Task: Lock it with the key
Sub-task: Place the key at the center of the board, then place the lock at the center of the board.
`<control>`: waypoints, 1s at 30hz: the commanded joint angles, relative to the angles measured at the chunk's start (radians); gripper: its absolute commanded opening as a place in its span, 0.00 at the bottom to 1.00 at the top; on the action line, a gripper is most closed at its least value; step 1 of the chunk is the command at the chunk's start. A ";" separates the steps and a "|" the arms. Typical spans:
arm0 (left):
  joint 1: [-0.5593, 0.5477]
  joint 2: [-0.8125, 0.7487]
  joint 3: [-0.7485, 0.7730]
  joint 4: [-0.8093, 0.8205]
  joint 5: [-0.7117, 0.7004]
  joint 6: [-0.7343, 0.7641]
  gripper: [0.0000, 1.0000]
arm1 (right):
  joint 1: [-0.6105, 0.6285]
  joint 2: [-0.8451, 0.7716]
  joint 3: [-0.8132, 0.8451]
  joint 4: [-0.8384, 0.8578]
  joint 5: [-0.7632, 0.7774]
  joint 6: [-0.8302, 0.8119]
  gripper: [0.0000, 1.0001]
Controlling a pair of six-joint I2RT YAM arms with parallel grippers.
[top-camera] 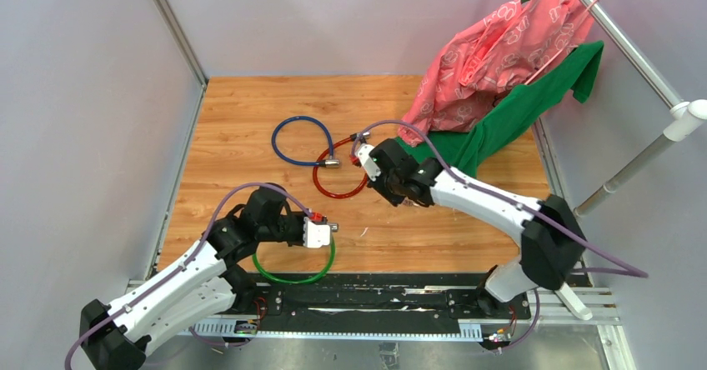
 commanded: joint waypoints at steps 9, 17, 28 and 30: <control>-0.002 -0.007 -0.006 -0.096 -0.026 -0.029 0.00 | -0.019 0.236 0.087 -0.087 0.191 0.039 0.42; -0.002 -0.004 0.019 -0.068 -0.051 -0.103 0.00 | -0.019 0.121 0.120 -0.098 0.079 0.090 0.57; -0.002 0.054 0.290 -0.269 0.049 -0.176 0.00 | -0.019 -0.038 0.053 -0.065 0.057 0.131 0.56; -0.002 0.067 0.337 -0.307 0.067 -0.186 0.00 | -0.020 -0.046 0.054 -0.061 0.052 0.134 0.56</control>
